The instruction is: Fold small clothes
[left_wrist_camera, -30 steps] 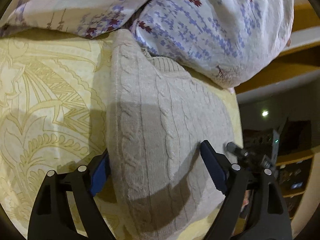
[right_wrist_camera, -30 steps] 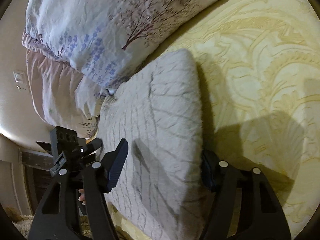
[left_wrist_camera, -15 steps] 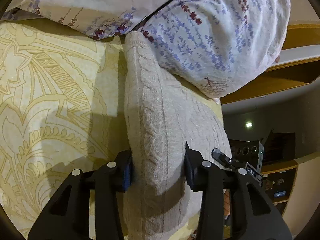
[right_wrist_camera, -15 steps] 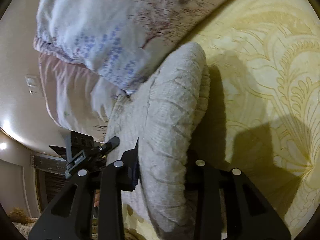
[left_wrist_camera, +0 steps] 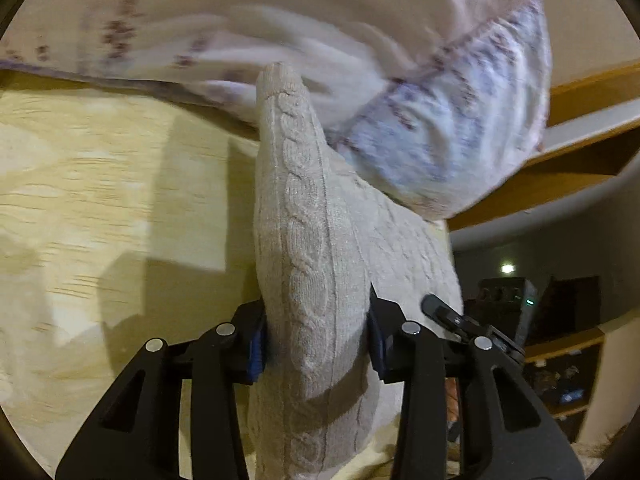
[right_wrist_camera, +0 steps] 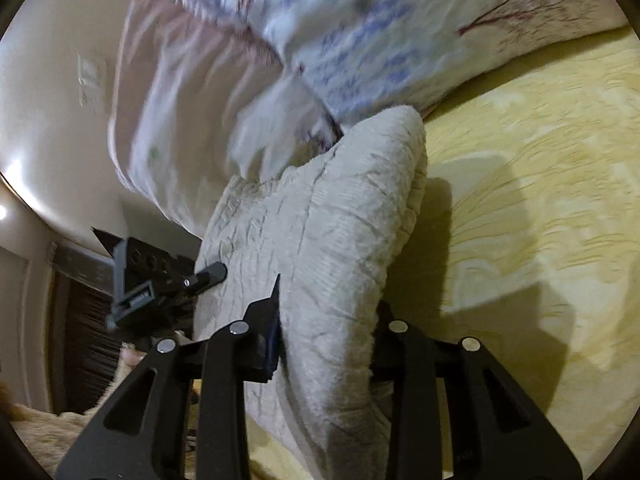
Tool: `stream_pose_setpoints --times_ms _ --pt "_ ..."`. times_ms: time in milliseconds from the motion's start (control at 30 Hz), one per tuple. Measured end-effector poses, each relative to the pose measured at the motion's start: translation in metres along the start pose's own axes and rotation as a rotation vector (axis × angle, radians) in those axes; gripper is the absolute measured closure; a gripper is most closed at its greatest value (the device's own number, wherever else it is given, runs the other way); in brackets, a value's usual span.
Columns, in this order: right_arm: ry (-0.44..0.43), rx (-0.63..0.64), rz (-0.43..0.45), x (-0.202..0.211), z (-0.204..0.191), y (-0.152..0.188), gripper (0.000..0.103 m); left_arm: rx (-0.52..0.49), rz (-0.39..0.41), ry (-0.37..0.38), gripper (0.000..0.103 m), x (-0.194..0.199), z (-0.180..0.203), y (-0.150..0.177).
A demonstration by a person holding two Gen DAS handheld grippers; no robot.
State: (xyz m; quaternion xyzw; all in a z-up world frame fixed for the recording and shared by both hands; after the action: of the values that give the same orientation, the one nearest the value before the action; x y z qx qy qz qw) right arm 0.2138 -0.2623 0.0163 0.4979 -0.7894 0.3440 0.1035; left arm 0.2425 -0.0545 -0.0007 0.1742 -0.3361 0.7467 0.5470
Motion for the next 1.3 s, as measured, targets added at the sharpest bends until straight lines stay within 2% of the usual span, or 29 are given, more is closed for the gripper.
stream_pose_setpoints --times_ms 100,133,233,267,367,433,467,567,600,633,667,733,833,933,1000,1033,1067,1133,1200,1300 --pt "0.097 -0.014 0.013 -0.018 0.014 0.007 0.073 0.011 -0.009 -0.096 0.058 -0.013 -0.029 0.002" --pt "0.116 -0.036 0.015 -0.020 0.022 0.009 0.072 0.021 0.000 -0.093 0.055 -0.016 -0.033 0.002" --pt "0.116 -0.082 -0.002 -0.021 0.030 0.012 0.059 0.019 0.031 -0.097 0.048 -0.019 -0.034 0.001" --pt "0.119 -0.081 -0.006 -0.018 0.031 0.011 0.053 0.006 0.036 -0.113 0.047 -0.017 -0.032 0.001" --pt "0.109 -0.087 0.051 0.000 0.034 0.000 0.047 -0.060 0.069 -0.184 0.045 -0.008 -0.024 -0.004" --pt "0.098 -0.100 0.111 0.013 0.035 -0.013 0.047 -0.139 0.146 -0.245 0.043 0.008 -0.011 -0.012" --pt "0.099 -0.103 0.126 0.016 0.035 -0.017 0.047 -0.175 0.183 -0.256 0.038 0.015 -0.003 -0.014" --pt "0.120 -0.096 0.129 0.014 0.037 -0.027 0.048 -0.315 0.267 -0.229 0.026 0.030 0.032 -0.012" --pt "0.125 -0.083 0.125 0.009 0.035 -0.029 0.056 -0.353 0.270 -0.217 0.024 0.030 0.039 -0.010" --pt "0.137 -0.058 0.119 0.005 0.033 -0.030 0.072 -0.413 0.250 -0.195 0.023 0.024 0.053 -0.004" --pt "0.174 -0.016 0.109 0.000 0.032 -0.030 0.083 -0.437 0.234 -0.189 0.023 0.018 0.058 0.000" --pt "0.274 0.055 0.101 -0.005 0.038 -0.031 0.090 -0.468 0.180 -0.199 0.023 0.000 0.062 0.008" --pt "0.338 0.056 0.088 -0.010 0.051 -0.032 0.090 -0.419 0.093 -0.240 0.023 -0.026 0.045 0.015" --pt "0.356 0.066 0.080 -0.012 0.057 -0.031 0.088 -0.438 0.093 -0.286 0.023 -0.038 0.035 0.015" --pt "0.390 0.093 0.075 -0.013 0.056 -0.032 0.082 -0.484 0.093 -0.321 0.023 -0.047 0.035 0.018" --pt "0.409 0.111 0.083 -0.009 0.054 -0.033 0.073 -0.500 0.095 -0.337 0.023 -0.047 0.035 0.018" --pt "0.414 0.126 0.099 -0.004 0.050 -0.033 0.070 -0.509 0.099 -0.349 0.023 -0.047 0.038 0.020" --pt "0.399 0.182 0.136 0.008 0.035 -0.030 0.067 -0.509 0.136 -0.341 0.023 -0.031 0.042 0.023" --pt "0.349 0.293 0.167 0.023 0.008 -0.015 0.067 -0.515 0.171 -0.358 0.023 -0.015 0.042 0.026" --pt "0.323 0.424 0.136 0.024 -0.017 0.013 0.067 -0.540 0.198 -0.463 0.023 0.003 0.033 0.032"
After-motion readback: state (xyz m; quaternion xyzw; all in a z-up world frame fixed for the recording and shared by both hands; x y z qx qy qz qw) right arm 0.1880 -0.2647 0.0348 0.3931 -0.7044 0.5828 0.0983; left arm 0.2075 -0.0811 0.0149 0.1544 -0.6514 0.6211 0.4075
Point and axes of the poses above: each gripper's, at about its wrist camera, not at the fingertips, and x roughly against the way its jaws point, z to its right, y to its underside, the point moved 10 cm from there along -x, roughly the way its jaws point, and after that the axes turned 5 degrees about z, right-handed, at the moved point
